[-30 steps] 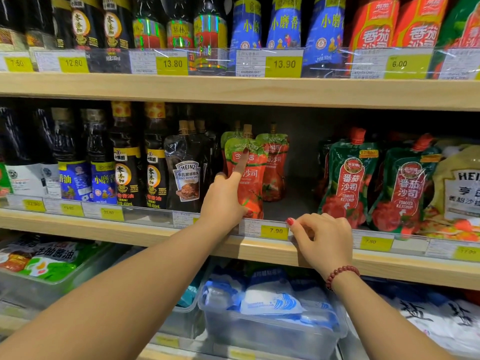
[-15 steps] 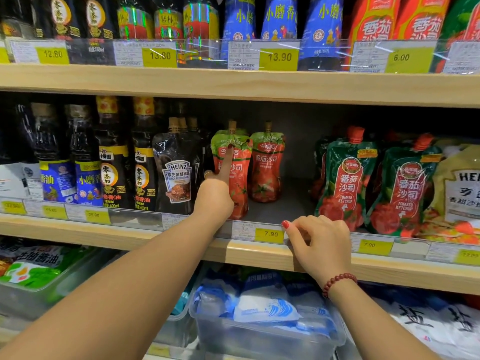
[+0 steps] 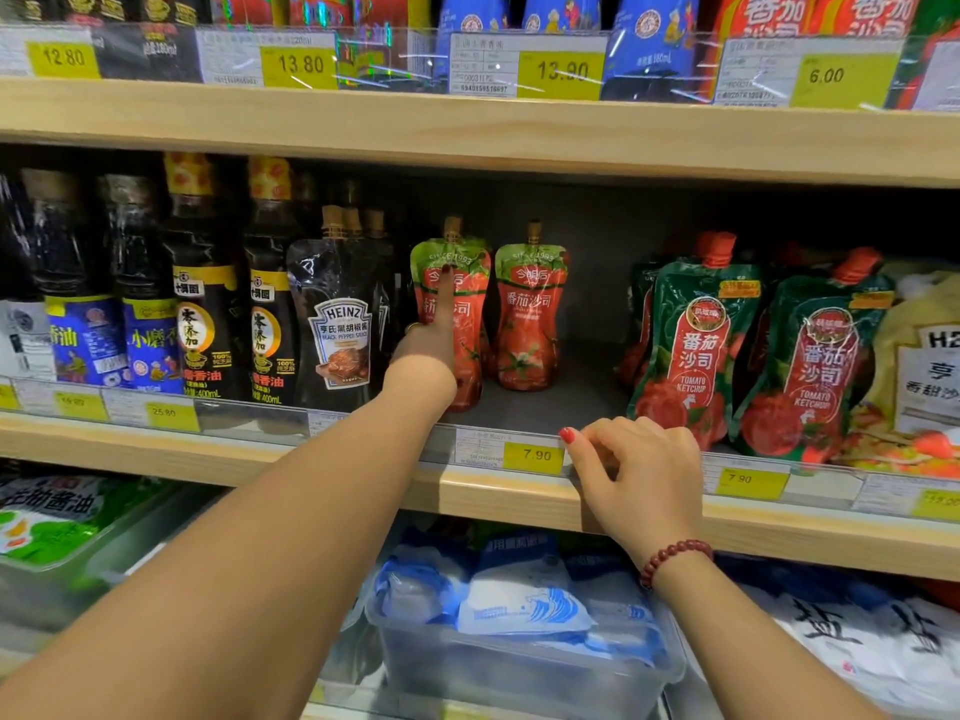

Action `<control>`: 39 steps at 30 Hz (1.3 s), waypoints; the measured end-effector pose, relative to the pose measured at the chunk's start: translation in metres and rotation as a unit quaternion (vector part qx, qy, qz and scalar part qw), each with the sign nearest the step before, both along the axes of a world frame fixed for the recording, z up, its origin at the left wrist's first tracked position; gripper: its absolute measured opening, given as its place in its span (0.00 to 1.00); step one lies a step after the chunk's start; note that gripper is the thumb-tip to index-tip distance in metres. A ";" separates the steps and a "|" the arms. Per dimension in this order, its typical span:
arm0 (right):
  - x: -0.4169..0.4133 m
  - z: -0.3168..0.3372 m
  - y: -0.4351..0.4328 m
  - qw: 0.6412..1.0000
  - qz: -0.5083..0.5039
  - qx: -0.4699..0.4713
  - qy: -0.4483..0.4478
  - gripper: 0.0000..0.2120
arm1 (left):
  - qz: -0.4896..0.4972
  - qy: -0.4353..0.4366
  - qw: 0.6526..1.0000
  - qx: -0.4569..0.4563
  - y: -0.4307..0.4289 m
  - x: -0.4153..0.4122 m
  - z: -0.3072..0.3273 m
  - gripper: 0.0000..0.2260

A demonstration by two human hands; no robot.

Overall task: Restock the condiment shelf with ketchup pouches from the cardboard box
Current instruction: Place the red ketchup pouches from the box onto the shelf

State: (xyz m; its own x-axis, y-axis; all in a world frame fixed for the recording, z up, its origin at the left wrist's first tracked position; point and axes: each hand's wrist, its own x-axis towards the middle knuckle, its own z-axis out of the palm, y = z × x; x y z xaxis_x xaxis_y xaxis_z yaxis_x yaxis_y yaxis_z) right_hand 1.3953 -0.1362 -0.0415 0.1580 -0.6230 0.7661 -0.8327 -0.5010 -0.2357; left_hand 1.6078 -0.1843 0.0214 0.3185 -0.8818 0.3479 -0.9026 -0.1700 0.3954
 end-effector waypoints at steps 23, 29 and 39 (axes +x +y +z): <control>-0.011 0.018 0.021 0.990 0.054 0.123 0.040 0.10 | -0.117 -0.034 0.990 -0.066 0.098 0.001 0.005 0.16; 0.000 -0.005 0.075 0.991 0.116 0.045 0.057 0.11 | -0.108 -0.139 0.983 -0.048 0.174 -0.002 -0.029 0.12; 0.019 -0.163 0.156 0.945 0.237 0.209 0.086 0.14 | -0.110 -0.074 0.972 0.195 0.268 0.007 -0.175 0.23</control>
State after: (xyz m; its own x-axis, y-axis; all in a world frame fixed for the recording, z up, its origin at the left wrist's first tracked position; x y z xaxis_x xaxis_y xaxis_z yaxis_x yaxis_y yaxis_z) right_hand 1.4139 0.0197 -0.2046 0.5946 -0.6940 0.4060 -0.5823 -0.7199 -0.3778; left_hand 1.6152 0.0833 -0.1536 0.0793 -0.9968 0.0022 -0.9763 -0.0772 0.2022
